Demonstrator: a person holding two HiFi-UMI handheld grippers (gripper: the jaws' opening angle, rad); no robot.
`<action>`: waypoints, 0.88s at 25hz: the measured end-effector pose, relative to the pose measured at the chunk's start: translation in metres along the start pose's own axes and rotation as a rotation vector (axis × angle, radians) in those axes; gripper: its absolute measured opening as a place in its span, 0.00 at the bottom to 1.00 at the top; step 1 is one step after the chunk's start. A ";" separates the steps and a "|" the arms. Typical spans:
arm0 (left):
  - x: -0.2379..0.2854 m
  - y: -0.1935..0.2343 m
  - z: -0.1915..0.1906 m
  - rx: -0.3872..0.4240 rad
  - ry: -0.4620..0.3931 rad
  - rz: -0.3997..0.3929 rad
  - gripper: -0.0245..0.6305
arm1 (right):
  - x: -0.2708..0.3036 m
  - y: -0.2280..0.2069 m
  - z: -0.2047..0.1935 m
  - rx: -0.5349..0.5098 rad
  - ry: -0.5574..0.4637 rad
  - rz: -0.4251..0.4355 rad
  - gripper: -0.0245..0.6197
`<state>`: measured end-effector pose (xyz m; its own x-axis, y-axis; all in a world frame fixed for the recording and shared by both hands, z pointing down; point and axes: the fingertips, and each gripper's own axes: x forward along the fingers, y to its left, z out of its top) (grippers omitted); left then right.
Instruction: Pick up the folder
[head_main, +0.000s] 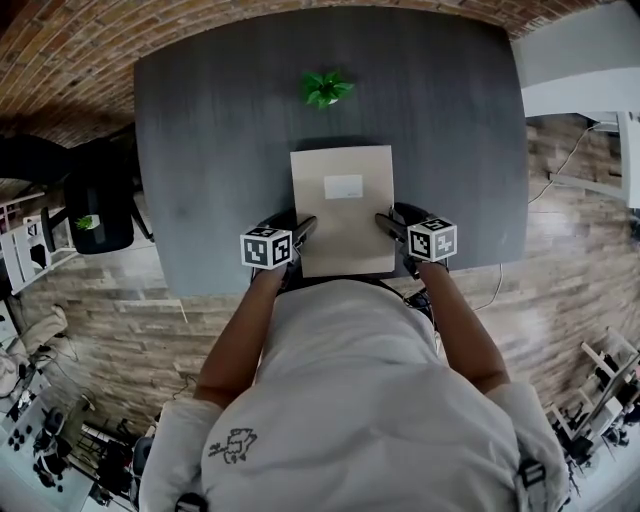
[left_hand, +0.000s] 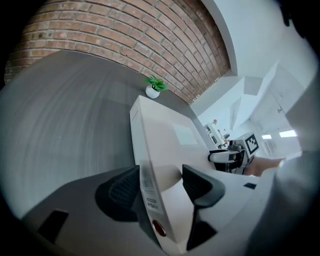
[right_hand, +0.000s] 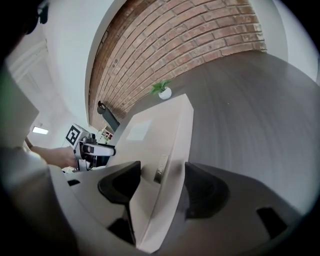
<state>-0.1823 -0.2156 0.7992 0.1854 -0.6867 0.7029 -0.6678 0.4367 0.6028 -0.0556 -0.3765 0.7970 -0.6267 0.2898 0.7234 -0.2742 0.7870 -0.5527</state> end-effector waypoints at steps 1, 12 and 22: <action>0.002 -0.001 -0.001 -0.002 0.006 -0.004 0.46 | 0.001 0.000 0.000 0.004 0.000 0.005 0.47; 0.006 -0.003 0.000 -0.019 0.013 0.013 0.45 | 0.001 0.003 0.001 0.033 -0.007 0.027 0.43; -0.011 -0.016 0.007 0.012 -0.041 0.038 0.44 | -0.013 0.016 0.018 -0.008 -0.061 0.019 0.41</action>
<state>-0.1793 -0.2190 0.7789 0.1306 -0.6931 0.7089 -0.6823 0.4559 0.5715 -0.0650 -0.3779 0.7712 -0.6747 0.2712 0.6865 -0.2565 0.7859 -0.5626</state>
